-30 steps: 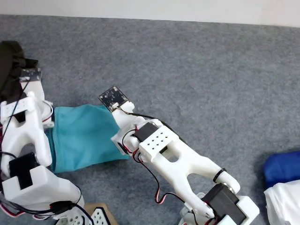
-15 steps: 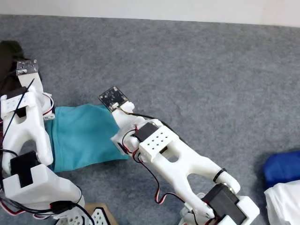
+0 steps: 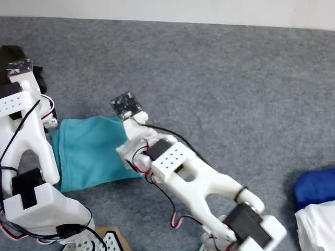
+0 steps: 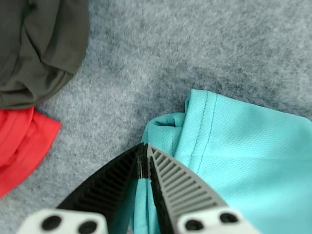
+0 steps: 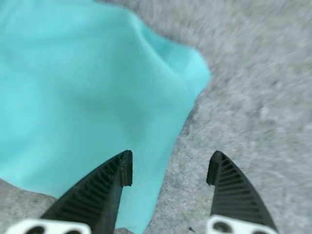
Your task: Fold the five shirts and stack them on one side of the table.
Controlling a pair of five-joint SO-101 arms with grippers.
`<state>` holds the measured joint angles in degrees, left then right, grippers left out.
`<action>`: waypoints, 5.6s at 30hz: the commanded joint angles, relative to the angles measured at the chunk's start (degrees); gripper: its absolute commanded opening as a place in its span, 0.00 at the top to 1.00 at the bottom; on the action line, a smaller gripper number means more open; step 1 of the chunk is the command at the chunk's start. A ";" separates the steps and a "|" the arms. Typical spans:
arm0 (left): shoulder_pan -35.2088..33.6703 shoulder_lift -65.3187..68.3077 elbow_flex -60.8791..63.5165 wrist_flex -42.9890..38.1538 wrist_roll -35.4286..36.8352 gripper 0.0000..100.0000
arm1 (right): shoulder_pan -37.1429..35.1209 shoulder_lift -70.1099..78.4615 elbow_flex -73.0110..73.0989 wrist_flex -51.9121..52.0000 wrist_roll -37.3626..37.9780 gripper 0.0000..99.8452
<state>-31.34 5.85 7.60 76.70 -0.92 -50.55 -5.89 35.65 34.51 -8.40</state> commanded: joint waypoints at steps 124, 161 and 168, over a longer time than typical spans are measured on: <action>13.32 -0.31 22.20 -14.15 1.14 0.99 | 134.29 -61.58 36.88 1.01 51.69 0.79; 13.23 -0.31 22.11 -15.03 0.97 0.99 | 132.09 -61.14 33.80 -0.48 35.08 0.99; 13.23 -0.31 22.11 -15.03 0.97 0.99 | 134.29 -61.23 44.35 -14.29 44.40 0.99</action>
<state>-18.95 5.85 29.67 62.11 0.04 82.81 -66.46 78.37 24.92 32.84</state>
